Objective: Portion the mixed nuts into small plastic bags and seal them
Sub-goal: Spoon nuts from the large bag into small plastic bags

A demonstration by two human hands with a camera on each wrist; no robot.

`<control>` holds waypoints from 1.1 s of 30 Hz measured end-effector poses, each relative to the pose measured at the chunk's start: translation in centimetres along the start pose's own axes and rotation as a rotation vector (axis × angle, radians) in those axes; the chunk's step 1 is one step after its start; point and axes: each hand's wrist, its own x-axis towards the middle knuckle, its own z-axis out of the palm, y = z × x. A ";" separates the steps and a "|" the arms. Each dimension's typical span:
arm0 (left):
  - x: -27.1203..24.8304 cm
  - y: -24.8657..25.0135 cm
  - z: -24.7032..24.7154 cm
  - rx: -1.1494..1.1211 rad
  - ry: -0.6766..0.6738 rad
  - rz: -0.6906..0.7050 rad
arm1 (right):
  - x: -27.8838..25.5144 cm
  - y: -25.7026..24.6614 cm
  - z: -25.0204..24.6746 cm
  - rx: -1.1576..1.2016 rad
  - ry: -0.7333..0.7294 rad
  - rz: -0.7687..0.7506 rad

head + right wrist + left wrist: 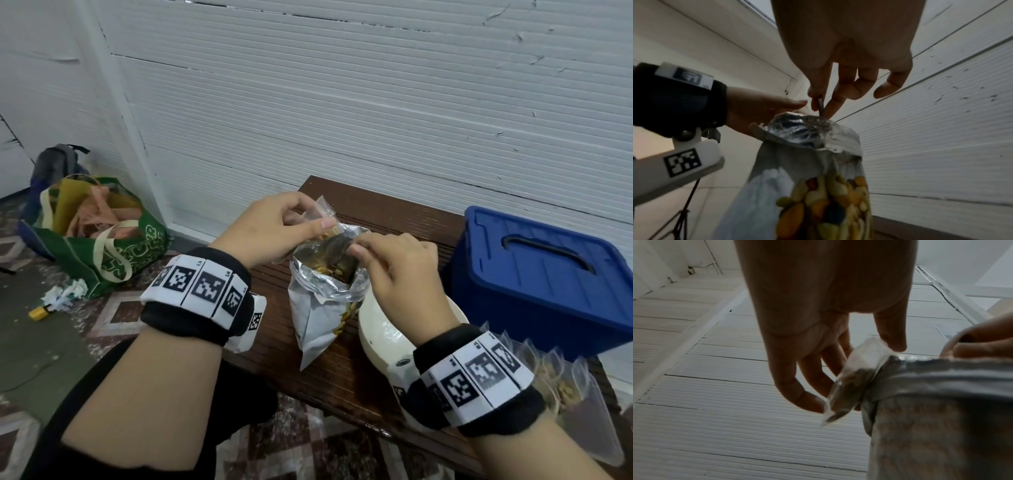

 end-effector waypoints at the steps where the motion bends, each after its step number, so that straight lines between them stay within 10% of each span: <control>1: 0.0 0.0 0.0 0.001 0.002 -0.003 | 0.0 -0.1 0.1 0.024 -0.010 0.010; 14: 0.0 -0.3 -0.1 0.000 -0.001 0.002 | 0.1 -0.2 0.1 0.491 0.099 0.375; 33: -0.7 0.7 -1.2 0.017 0.003 0.004 | 3.0 2.4 -3.6 0.460 0.416 0.701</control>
